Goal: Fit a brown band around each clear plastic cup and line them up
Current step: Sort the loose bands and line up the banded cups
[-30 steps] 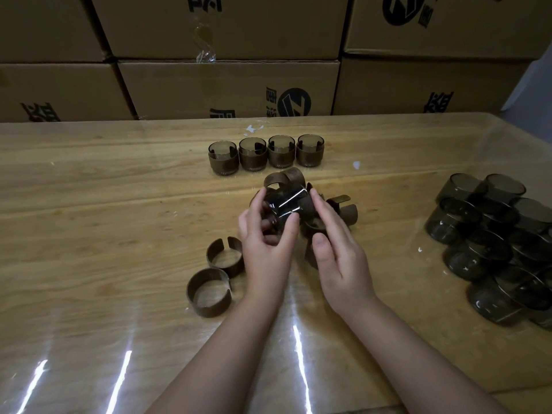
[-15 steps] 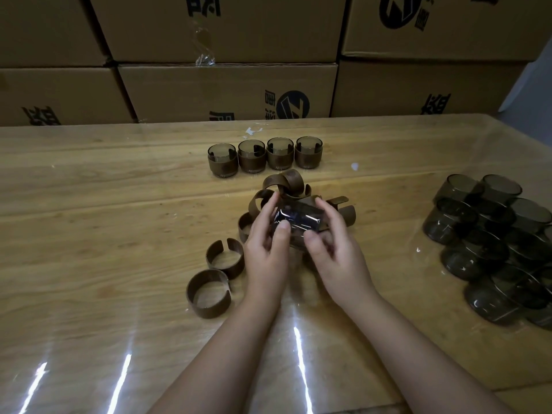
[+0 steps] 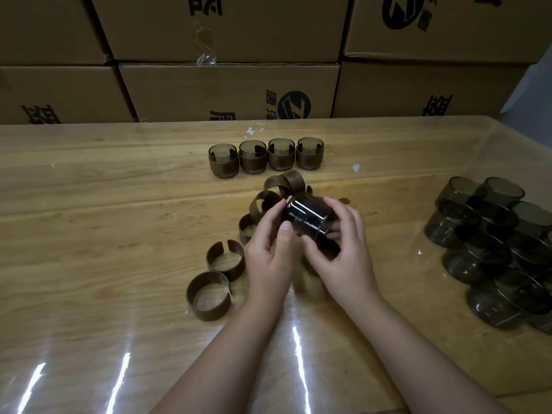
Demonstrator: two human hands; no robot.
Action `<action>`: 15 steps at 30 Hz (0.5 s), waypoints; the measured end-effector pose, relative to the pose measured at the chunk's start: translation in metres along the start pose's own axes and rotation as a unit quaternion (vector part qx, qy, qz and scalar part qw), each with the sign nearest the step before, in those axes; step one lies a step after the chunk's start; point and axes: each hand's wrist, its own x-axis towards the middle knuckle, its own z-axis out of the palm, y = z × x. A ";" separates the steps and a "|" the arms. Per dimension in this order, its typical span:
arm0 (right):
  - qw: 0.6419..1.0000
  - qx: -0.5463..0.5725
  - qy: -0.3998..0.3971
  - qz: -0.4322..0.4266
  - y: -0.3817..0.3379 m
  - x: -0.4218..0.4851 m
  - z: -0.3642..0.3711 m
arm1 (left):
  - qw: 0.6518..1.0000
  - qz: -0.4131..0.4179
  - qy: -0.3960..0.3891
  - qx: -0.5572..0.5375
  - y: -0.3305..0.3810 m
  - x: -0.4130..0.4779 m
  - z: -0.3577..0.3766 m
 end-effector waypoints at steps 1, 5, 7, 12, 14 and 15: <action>1.000 0.014 0.017 0.007 0.000 0.001 -0.001 | 1.000 -0.001 -0.008 0.002 0.000 0.000 0.000; 0.996 0.052 0.054 -0.041 -0.003 0.002 -0.003 | 0.998 -0.009 -0.054 0.034 -0.001 0.000 0.001; 0.995 0.063 0.038 -0.068 -0.005 0.000 -0.002 | 0.998 -0.004 -0.062 0.027 -0.001 0.000 0.000; 0.995 0.088 -0.025 -0.037 -0.007 -0.001 -0.004 | 0.998 -0.020 -0.061 -0.014 0.003 0.002 -0.002; 0.993 0.104 -0.047 -0.010 -0.009 -0.002 -0.005 | 0.997 -0.022 -0.068 -0.012 0.006 0.002 -0.001; 0.992 0.112 -0.060 0.006 -0.010 -0.003 -0.005 | 0.997 -0.002 -0.072 -0.003 0.007 0.002 -0.001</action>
